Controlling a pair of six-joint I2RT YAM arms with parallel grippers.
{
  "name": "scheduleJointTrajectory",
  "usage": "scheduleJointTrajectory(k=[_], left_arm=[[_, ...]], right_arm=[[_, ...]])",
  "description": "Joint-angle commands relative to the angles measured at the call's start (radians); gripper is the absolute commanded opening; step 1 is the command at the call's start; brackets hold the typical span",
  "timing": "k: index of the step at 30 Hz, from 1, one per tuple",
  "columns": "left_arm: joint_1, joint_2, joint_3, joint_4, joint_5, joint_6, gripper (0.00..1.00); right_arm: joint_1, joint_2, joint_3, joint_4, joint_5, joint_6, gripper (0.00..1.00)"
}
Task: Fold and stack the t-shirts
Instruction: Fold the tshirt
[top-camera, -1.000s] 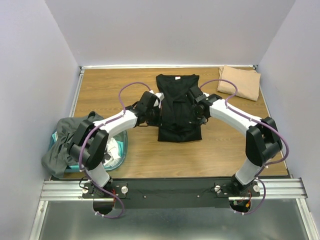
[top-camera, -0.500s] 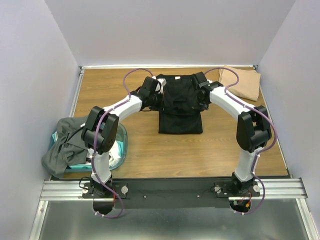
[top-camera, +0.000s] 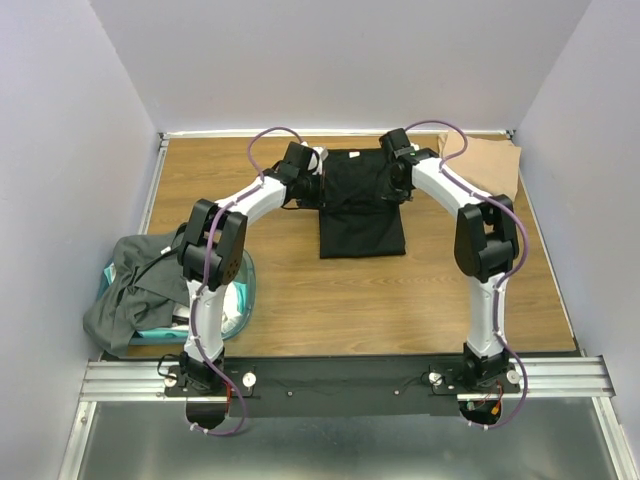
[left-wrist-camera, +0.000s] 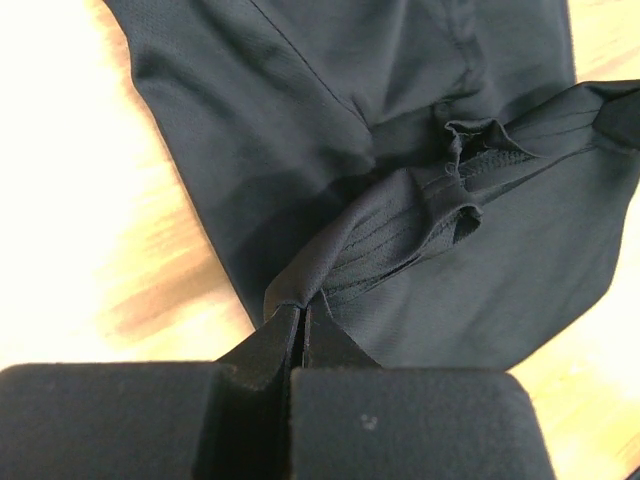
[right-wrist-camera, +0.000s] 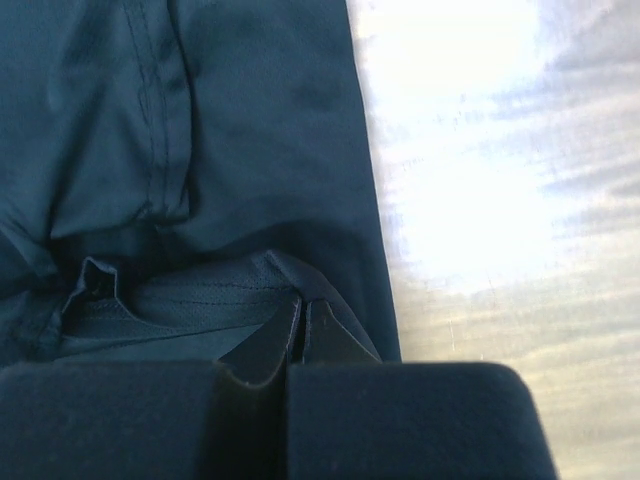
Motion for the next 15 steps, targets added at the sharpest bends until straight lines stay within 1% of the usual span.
scheduleJointTrajectory(k=[1, 4, 5, 6, 7, 8, 9, 10, 12, 15], left_arm=[[0.013, 0.049, 0.053, -0.033, 0.018, 0.029, 0.0], [0.024, 0.071, 0.067, -0.03, 0.01, 0.024, 0.01], [0.027, 0.076, 0.07, -0.024, 0.007, 0.02, 0.15], [0.033, 0.077, 0.09, -0.022, -0.004, 0.02, 0.23], [0.038, 0.08, 0.105, -0.025, -0.011, 0.02, 0.3], [0.042, 0.08, 0.135, -0.036, -0.02, 0.021, 0.42], [0.045, 0.077, 0.146, -0.041, -0.033, 0.023, 0.47], [0.049, 0.07, 0.156, -0.044, -0.051, 0.024, 0.5], [0.056, 0.04, 0.162, -0.041, -0.065, 0.032, 0.54], [0.058, -0.001, 0.133, -0.033, -0.07, 0.043, 0.55]], right_arm=[[-0.011, 0.054, 0.059, 0.002, -0.011, -0.038, 0.0], [-0.019, 0.086, 0.083, 0.002, -0.018, -0.041, 0.0], [-0.024, 0.095, 0.105, 0.002, -0.03, -0.042, 0.01], [-0.025, 0.109, 0.117, 0.002, -0.038, -0.047, 0.08], [-0.03, 0.115, 0.134, 0.0, -0.049, -0.05, 0.17], [-0.03, 0.12, 0.166, 0.0, -0.058, -0.055, 0.3], [-0.031, 0.121, 0.182, 0.0, -0.061, -0.059, 0.52], [-0.033, 0.118, 0.197, 0.0, -0.063, -0.065, 0.6], [-0.039, 0.109, 0.234, 0.0, -0.061, -0.073, 0.76], [-0.048, 0.076, 0.245, 0.002, -0.066, -0.082, 0.81]])
